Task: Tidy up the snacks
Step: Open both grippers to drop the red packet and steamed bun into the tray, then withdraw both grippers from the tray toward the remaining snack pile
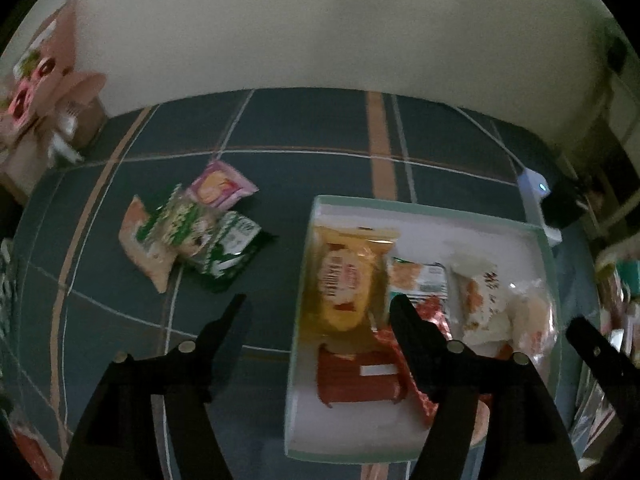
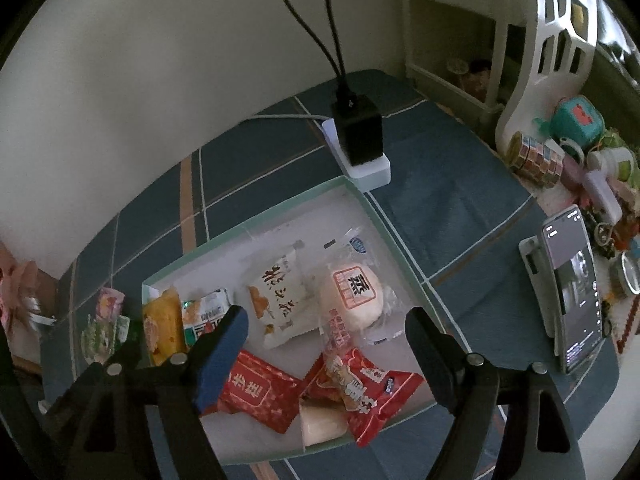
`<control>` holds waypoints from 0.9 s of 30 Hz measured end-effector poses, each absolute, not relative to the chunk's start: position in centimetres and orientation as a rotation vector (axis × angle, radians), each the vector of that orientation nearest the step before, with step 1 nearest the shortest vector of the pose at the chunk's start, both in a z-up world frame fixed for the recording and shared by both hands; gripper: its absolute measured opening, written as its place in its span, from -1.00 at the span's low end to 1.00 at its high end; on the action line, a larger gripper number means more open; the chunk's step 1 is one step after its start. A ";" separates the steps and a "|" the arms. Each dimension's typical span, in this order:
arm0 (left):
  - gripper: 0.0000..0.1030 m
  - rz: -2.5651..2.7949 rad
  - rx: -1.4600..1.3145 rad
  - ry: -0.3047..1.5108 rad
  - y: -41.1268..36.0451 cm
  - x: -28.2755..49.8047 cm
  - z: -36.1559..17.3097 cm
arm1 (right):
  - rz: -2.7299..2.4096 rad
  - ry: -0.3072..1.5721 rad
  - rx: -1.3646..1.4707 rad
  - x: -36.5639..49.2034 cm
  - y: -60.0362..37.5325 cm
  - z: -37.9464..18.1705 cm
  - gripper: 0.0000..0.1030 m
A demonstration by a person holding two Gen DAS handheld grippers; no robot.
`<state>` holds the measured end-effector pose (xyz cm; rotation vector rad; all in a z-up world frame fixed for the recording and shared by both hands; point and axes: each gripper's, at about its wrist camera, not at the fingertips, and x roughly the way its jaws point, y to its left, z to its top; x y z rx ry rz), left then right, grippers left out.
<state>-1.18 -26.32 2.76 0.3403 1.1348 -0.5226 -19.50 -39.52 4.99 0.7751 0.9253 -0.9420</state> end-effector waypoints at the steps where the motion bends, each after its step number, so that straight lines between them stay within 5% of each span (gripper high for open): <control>1: 0.58 -0.506 0.331 1.141 -26.1 -0.8 2.6 | -0.940 0.930 0.769 -19.4 -39.4 5.0 0.63; 27: 0.66 -0.406 0.266 1.201 -22.8 1.8 2.1 | -0.854 0.985 0.720 -16.8 -35.8 4.6 0.63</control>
